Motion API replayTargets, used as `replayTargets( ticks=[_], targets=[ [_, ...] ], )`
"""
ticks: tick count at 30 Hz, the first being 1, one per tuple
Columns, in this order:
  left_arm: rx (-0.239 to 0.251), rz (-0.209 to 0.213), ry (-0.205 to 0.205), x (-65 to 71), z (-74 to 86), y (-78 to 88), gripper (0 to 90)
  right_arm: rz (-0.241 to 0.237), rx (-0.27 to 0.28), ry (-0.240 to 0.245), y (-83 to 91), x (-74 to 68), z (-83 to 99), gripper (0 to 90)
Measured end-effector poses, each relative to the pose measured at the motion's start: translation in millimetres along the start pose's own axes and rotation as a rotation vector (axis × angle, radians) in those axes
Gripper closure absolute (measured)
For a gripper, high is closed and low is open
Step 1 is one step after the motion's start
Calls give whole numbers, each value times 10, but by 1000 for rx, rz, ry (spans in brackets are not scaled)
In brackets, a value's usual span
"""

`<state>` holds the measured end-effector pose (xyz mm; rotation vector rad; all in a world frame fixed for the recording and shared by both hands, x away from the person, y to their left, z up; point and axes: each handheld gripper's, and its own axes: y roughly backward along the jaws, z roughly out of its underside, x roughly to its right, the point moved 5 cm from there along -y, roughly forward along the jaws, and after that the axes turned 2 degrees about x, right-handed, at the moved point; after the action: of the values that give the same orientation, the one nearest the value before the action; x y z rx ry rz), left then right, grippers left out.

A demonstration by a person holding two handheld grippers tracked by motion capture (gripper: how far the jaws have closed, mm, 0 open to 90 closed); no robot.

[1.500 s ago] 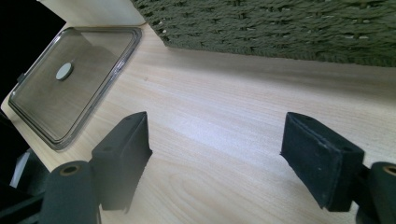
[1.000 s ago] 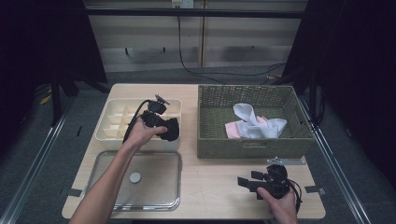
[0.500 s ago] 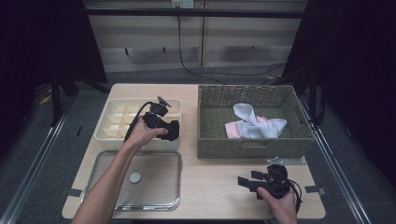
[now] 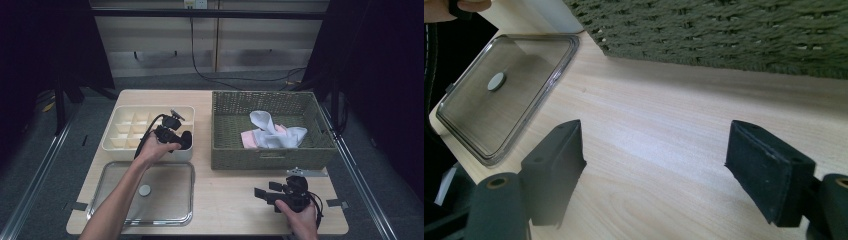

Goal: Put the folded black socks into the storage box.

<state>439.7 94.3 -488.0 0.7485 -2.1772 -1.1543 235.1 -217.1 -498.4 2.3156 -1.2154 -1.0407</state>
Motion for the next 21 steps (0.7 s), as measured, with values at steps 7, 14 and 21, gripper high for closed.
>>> replayTargets(
  ticks=[7,14,21],
  targets=[
    [23,15,23,-10,-8,59,597,0,-2,-2,-3,12,5,225],
    [104,21,75,-43,-54,166,437,-4,-4,1,-4,5,9,225],
    [124,57,55,-83,-162,290,493,-1,-6,1,-12,3,8,222]
  ],
)
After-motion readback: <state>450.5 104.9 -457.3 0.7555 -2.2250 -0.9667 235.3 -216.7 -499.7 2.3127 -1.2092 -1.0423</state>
